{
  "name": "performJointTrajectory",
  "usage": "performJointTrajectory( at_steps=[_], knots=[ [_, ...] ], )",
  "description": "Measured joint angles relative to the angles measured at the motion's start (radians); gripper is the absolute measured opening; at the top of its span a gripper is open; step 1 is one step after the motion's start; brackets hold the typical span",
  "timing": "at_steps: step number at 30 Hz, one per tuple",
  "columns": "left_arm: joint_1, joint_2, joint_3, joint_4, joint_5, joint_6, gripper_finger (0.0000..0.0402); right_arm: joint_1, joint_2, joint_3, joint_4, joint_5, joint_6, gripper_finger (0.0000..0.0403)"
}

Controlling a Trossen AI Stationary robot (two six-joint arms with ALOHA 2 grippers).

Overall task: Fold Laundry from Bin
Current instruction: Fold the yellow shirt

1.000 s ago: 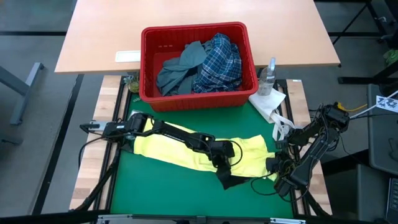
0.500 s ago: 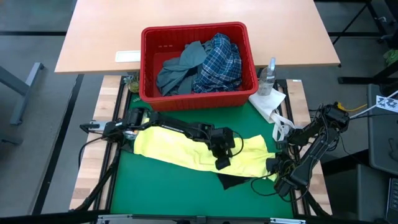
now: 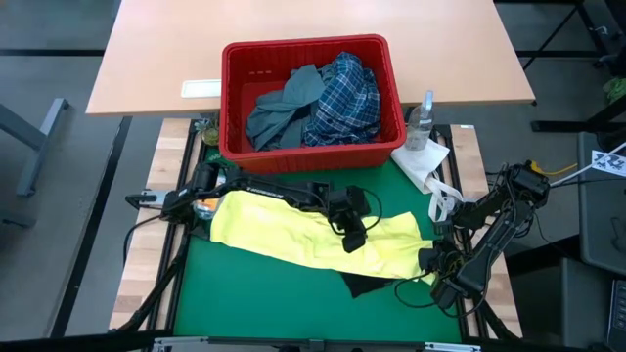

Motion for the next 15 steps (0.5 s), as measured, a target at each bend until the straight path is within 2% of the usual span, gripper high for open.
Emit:
performJointTrajectory(
  at_steps=[3,6,9,15],
  knots=[
    [-0.001,0.0,0.0,-0.008,-0.014,0.025,0.0113,0.0,0.0,0.0,0.002,0.0,0.0,0.0003],
    [-0.005,0.0,0.0,-0.073,-0.023,0.157,0.0113,0.0,0.0,0.0,0.003,0.0,0.0,0.0003],
    [-0.02,0.0,-0.001,-0.118,-0.085,0.279,0.0113,0.0,0.0,0.0,0.004,0.0,0.0,0.0003],
    [-0.059,0.0,-0.002,-0.099,-0.194,0.45,0.0113,0.0,0.0,0.0,0.015,0.0,0.0,0.0003]
  ],
)
